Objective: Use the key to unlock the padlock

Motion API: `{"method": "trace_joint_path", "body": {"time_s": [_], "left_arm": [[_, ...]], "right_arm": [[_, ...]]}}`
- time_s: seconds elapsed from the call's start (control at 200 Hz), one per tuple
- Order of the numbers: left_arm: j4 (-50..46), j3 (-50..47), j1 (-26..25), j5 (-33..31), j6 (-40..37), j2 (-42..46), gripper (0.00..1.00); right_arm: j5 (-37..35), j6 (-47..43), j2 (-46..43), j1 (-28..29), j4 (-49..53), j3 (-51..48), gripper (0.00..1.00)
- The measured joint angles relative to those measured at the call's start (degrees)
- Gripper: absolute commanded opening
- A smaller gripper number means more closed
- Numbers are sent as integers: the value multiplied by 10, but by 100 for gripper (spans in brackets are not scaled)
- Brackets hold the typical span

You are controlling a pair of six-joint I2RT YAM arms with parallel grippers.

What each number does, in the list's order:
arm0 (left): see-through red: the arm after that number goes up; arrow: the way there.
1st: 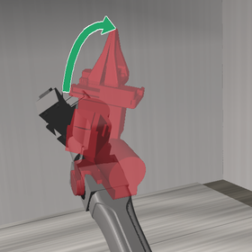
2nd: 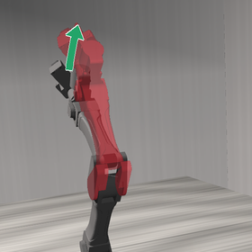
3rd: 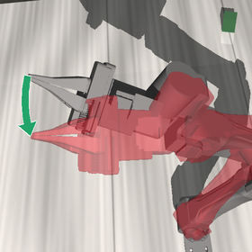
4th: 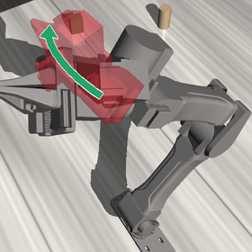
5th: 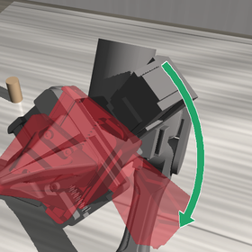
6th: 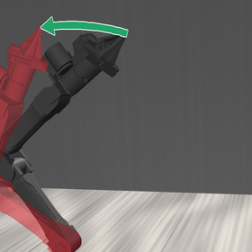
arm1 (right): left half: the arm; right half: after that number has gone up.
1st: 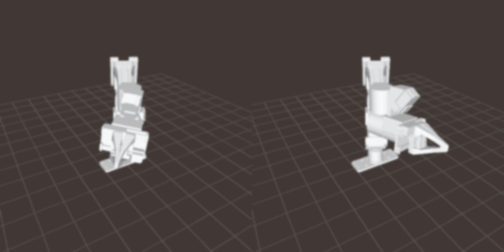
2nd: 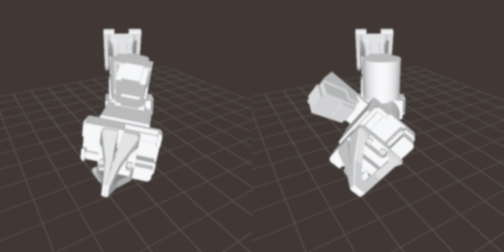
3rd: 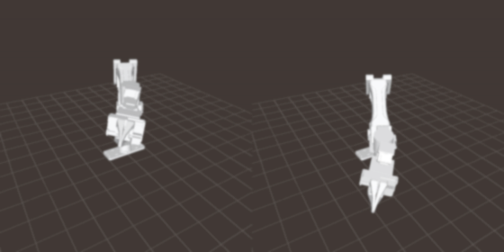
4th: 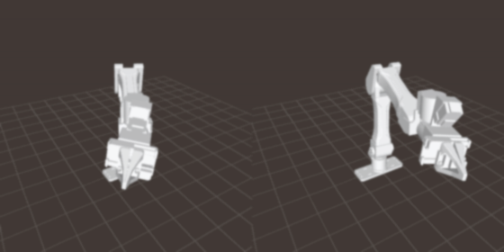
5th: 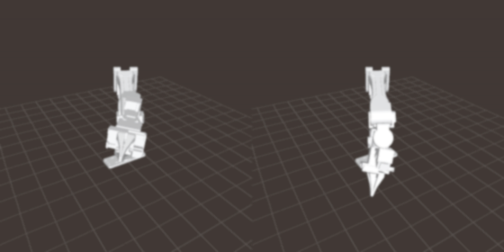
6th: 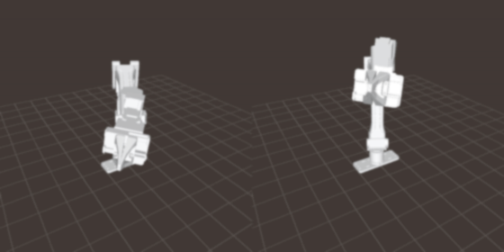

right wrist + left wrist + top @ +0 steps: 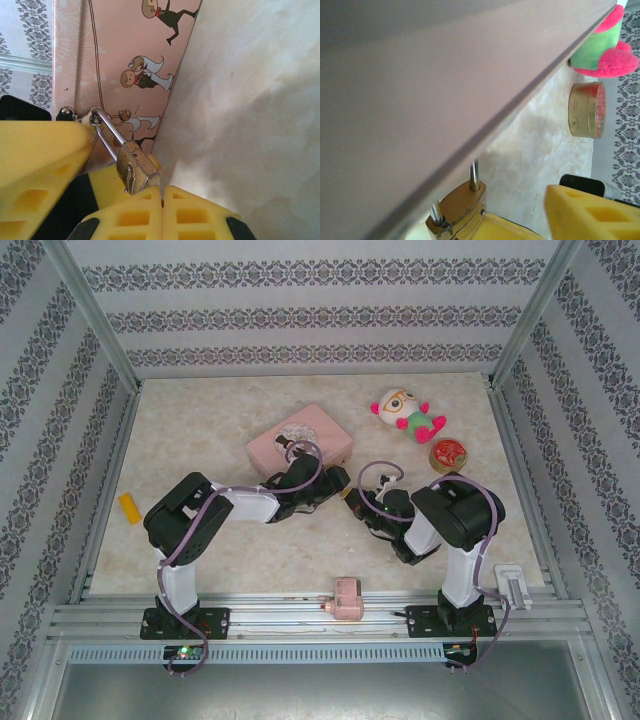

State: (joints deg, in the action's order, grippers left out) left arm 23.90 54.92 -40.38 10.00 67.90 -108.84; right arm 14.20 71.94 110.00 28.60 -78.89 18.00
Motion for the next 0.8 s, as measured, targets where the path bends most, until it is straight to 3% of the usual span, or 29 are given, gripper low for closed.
{"method": "trace_joint_path", "body": {"time_s": [0.22,0.8], "left_arm": [[24,-19,0,-1,1,6,78],[58,-44,9,-16,-16,12,48]], "right_arm": [[-2,2,0,0,3,2,0],[-2,21,0,0,12,31,0]]}}
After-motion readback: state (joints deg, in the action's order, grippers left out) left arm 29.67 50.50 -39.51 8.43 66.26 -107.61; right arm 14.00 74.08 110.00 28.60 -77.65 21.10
